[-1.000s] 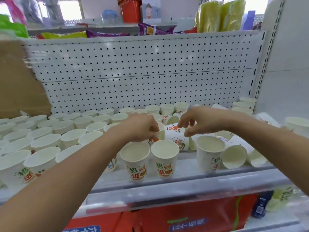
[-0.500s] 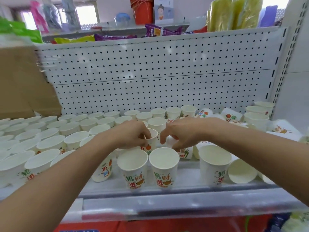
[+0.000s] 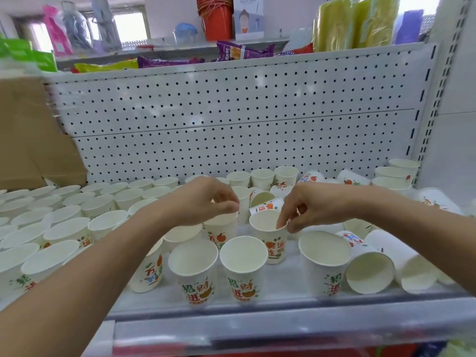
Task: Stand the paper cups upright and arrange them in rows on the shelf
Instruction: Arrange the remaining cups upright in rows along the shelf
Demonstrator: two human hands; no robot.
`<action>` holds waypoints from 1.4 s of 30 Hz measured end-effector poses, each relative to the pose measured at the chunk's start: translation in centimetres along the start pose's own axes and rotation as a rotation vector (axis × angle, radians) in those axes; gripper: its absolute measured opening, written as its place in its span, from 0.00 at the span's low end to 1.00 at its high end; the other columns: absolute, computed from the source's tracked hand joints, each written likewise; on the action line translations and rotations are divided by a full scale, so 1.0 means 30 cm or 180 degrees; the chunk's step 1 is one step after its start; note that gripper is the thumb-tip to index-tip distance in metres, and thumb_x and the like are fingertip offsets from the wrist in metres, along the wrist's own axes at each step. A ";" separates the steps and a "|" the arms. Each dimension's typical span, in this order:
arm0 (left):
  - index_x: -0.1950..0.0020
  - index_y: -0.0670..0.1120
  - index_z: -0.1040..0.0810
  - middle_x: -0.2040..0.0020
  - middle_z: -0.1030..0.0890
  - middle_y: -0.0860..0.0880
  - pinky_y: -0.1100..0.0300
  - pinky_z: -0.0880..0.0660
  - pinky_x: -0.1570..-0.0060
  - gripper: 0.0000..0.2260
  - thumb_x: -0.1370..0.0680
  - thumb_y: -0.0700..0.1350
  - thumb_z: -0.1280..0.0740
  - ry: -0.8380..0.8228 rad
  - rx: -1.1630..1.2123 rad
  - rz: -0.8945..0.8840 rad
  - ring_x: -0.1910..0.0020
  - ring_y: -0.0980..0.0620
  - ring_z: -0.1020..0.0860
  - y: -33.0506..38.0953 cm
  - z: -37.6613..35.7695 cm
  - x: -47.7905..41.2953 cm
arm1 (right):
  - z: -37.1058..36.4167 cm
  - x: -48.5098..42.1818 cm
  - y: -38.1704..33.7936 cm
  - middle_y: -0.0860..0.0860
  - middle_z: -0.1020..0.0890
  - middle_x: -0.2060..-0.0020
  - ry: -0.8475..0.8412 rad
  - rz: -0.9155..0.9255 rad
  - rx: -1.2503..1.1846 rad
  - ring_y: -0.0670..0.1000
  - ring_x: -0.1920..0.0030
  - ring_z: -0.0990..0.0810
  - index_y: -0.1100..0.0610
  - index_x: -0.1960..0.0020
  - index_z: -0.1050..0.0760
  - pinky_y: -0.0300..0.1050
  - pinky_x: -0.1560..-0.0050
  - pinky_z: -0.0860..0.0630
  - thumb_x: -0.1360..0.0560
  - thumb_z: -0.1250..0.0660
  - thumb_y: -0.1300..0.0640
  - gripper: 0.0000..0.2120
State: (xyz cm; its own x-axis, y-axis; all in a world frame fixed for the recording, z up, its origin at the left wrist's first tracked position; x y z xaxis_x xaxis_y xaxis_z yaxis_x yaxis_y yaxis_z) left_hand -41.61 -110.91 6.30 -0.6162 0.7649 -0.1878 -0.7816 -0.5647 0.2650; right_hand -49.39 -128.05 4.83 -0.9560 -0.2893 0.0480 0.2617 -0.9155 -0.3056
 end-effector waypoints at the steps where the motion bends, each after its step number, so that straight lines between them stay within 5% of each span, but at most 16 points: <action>1: 0.47 0.53 0.17 0.53 0.17 0.59 0.68 0.27 0.54 0.08 0.22 0.52 0.33 0.0067 -0.0010 -0.0022 0.54 0.64 0.22 0.015 0.006 -0.016 | 0.014 0.006 0.007 0.44 0.23 0.68 -0.0020 -0.0010 -0.0024 0.41 0.69 0.29 0.42 0.50 0.17 0.34 0.66 0.33 0.27 0.28 0.56 0.11; 4: 0.47 0.51 0.17 0.53 0.17 0.57 0.69 0.28 0.56 0.08 0.22 0.50 0.33 0.0256 -0.0036 -0.0071 0.54 0.62 0.21 0.061 0.019 -0.079 | 0.099 0.029 0.044 0.49 0.23 0.68 0.0235 0.0024 -0.0309 0.46 0.68 0.29 0.41 0.50 0.17 0.41 0.64 0.30 0.27 0.30 0.61 0.16; 8: 0.47 0.53 0.17 0.52 0.17 0.57 0.56 0.27 0.43 0.08 0.22 0.52 0.34 0.0416 -0.0410 0.0045 0.52 0.59 0.21 0.085 0.003 -0.203 | 0.202 0.008 0.166 0.48 0.20 0.64 0.0745 -0.0201 -0.0039 0.49 0.65 0.24 0.45 0.50 0.18 0.47 0.60 0.24 0.27 0.30 0.61 0.12; 13: 0.47 0.55 0.18 0.53 0.17 0.58 0.54 0.36 0.39 0.11 0.26 0.57 0.31 0.0244 -0.1288 0.0194 0.54 0.58 0.23 0.065 -0.080 -0.345 | 0.200 -0.102 0.264 0.45 0.19 0.52 0.0772 -0.0313 0.0535 0.44 0.52 0.22 0.48 0.44 0.19 0.39 0.50 0.23 0.26 0.30 0.60 0.13; 17: 0.50 0.54 0.18 0.55 0.17 0.56 0.55 0.37 0.42 0.11 0.28 0.57 0.30 0.0342 -0.1751 0.0275 0.58 0.56 0.24 0.055 -0.124 -0.395 | 0.157 -0.203 0.318 0.47 0.18 0.47 0.0468 -0.0312 0.0902 0.47 0.49 0.21 0.49 0.42 0.20 0.47 0.45 0.21 0.26 0.29 0.60 0.14; 22: 0.60 0.51 0.18 0.61 0.17 0.53 0.56 0.37 0.45 0.05 0.27 0.50 0.33 0.0514 -0.2068 0.0231 0.66 0.53 0.26 0.058 -0.126 -0.431 | 0.134 -0.261 0.326 0.44 0.19 0.52 0.0421 -0.0102 0.1366 0.45 0.56 0.24 0.48 0.43 0.20 0.35 0.58 0.27 0.25 0.30 0.55 0.11; 26: 0.57 0.51 0.17 0.61 0.16 0.52 0.57 0.41 0.50 0.07 0.25 0.47 0.35 0.0881 -0.1860 0.0404 0.64 0.52 0.23 0.036 -0.066 -0.462 | 0.148 -0.272 0.337 0.45 0.18 0.52 0.0718 -0.0079 0.1430 0.47 0.56 0.22 0.50 0.46 0.19 0.41 0.55 0.22 0.24 0.32 0.55 0.08; 31: 0.55 0.51 0.16 0.59 0.16 0.53 0.51 0.38 0.37 0.06 0.24 0.46 0.34 0.0743 -0.1459 0.0729 0.59 0.51 0.21 -0.030 -0.056 -0.503 | 0.217 -0.281 0.407 0.46 0.17 0.54 0.1174 -0.0520 0.0966 0.48 0.58 0.20 0.50 0.48 0.19 0.44 0.60 0.21 0.24 0.35 0.56 0.08; 36: 0.54 0.53 0.18 0.56 0.18 0.55 0.53 0.37 0.44 0.04 0.25 0.48 0.32 0.0429 -0.1181 0.0747 0.53 0.50 0.22 -0.064 -0.101 -0.522 | 0.216 -0.303 0.465 0.49 0.19 0.63 0.0970 -0.0938 0.0184 0.52 0.69 0.21 0.58 0.49 0.18 0.50 0.64 0.19 0.26 0.33 0.61 0.08; 42: 0.50 0.54 0.18 0.53 0.17 0.55 0.54 0.38 0.41 0.06 0.23 0.52 0.33 0.0484 -0.1080 0.0506 0.52 0.53 0.22 -0.041 -0.099 -0.513 | 0.177 -0.308 0.481 0.50 0.17 0.56 0.0825 -0.1127 0.0298 0.50 0.60 0.18 0.55 0.51 0.18 0.45 0.59 0.20 0.26 0.31 0.57 0.05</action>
State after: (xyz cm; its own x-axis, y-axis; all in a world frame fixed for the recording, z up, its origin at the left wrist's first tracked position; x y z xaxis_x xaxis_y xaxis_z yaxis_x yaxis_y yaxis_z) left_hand -31.45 -122.89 6.06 -0.7195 0.6194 -0.3141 -0.6472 -0.7621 -0.0204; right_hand -36.07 -140.07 5.01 -0.9873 0.1152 -0.1094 -0.0883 -0.9703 -0.2251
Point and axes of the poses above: each hand's wrist, its own x-axis away from the middle knuckle, its own z-axis out of the back of the hand, y = z × x, the point moved 6 cm from there along -x, towards the middle knuckle
